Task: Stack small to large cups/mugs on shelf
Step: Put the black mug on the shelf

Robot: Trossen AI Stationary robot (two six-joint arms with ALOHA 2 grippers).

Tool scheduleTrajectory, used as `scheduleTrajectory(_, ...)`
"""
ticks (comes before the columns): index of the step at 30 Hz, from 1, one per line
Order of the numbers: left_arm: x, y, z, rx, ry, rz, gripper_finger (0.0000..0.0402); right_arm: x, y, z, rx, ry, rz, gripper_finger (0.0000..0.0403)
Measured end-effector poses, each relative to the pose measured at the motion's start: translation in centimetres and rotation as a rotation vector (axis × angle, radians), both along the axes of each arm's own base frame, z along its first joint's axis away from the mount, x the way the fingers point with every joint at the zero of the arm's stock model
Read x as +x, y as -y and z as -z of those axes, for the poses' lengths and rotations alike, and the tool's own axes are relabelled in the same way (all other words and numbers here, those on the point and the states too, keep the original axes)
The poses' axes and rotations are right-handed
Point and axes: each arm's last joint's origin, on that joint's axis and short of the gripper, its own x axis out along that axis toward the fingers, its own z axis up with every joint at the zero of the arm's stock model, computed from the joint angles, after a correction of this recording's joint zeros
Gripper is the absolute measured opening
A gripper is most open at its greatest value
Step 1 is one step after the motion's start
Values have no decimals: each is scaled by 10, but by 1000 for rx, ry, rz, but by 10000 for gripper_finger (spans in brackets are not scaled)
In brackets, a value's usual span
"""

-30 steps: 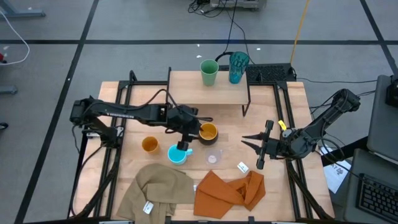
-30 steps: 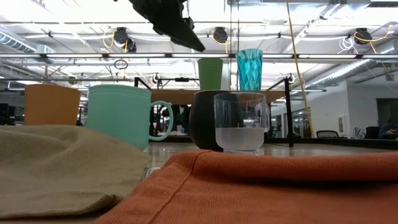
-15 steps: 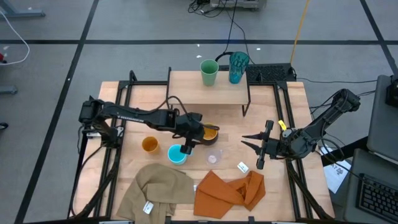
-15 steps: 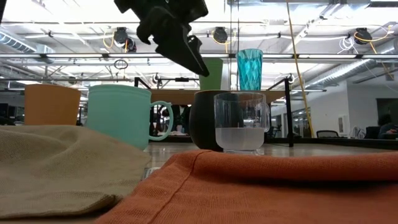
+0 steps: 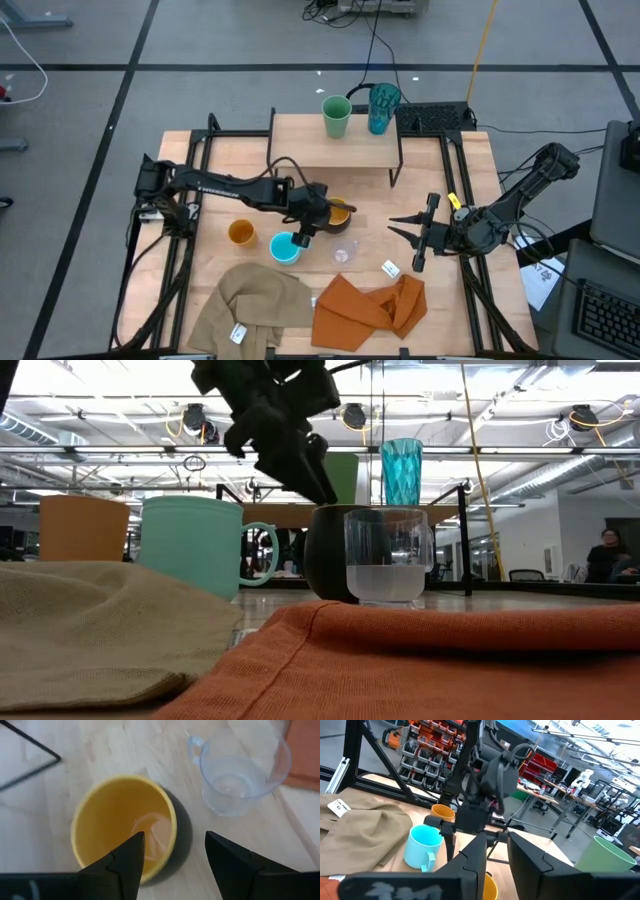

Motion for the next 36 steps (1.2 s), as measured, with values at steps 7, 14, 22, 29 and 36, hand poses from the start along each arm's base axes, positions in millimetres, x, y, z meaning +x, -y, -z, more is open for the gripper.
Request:
scheduleTrajectory(7, 3, -6, 6, 18, -6, -8, 207, 0, 0, 0, 0, 0, 0, 70)
scheduleTrajectory(14, 3, -10, 8, 7, -17, -21, 207, 0, 0, 0, 0, 0, 0, 70)
scheduleTrajectory(22, 4, -10, 12, -15, -35, -17, 207, 0, 0, 0, 0, 0, 1, 70)
scheduleTrajectory(29, 7, -11, 22, -15, -58, -19, 207, 0, 0, 0, 2, 1, 1, 70)
scheduleTrajectory(36, 9, -12, 24, -14, -51, -20, 207, 0, 0, 0, 6, 1, 2, 70)
